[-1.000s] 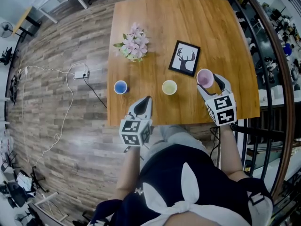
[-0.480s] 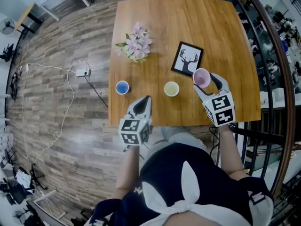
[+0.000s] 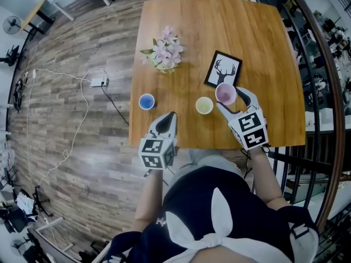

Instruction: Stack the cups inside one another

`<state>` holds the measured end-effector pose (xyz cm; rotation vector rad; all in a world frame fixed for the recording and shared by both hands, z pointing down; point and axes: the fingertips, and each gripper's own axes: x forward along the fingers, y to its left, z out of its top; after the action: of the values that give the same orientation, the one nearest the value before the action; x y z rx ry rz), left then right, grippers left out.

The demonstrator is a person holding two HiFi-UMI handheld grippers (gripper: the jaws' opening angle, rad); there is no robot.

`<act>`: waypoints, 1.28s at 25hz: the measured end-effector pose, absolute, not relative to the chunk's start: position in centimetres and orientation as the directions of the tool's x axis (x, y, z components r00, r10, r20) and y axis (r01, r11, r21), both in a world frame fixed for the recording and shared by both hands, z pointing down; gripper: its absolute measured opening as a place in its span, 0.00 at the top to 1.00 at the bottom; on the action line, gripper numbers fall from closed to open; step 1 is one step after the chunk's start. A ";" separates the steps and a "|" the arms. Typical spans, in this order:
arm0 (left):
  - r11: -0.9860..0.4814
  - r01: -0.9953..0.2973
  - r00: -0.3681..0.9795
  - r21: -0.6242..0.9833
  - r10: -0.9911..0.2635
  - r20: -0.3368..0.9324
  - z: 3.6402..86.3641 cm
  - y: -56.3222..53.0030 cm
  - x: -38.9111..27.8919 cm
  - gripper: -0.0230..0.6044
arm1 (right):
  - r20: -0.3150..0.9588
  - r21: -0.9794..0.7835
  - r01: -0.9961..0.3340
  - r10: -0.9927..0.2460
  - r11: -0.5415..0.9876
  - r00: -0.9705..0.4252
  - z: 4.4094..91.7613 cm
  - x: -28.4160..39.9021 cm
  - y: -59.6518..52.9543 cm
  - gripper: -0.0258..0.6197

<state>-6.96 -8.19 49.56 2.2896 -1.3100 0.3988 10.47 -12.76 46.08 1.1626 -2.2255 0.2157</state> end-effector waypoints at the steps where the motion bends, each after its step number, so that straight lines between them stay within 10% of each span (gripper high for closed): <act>1: -0.431 -0.867 0.499 0.252 -0.731 0.466 49.5 -8.2 -7.2 0.93 | 0.585 0.131 -0.783 -0.685 0.608 -0.434 46.1 10.0 -12.8 0.48; 32: -0.373 -0.889 0.456 0.264 -0.759 0.464 50.0 -8.2 -10.4 0.93 | 0.599 0.111 -0.717 -0.622 0.688 -0.504 46.6 4.8 -13.2 0.48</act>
<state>-10.37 -8.18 49.95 2.2336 -1.3767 0.3642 4.78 -13.24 46.63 1.0230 -2.2788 0.2002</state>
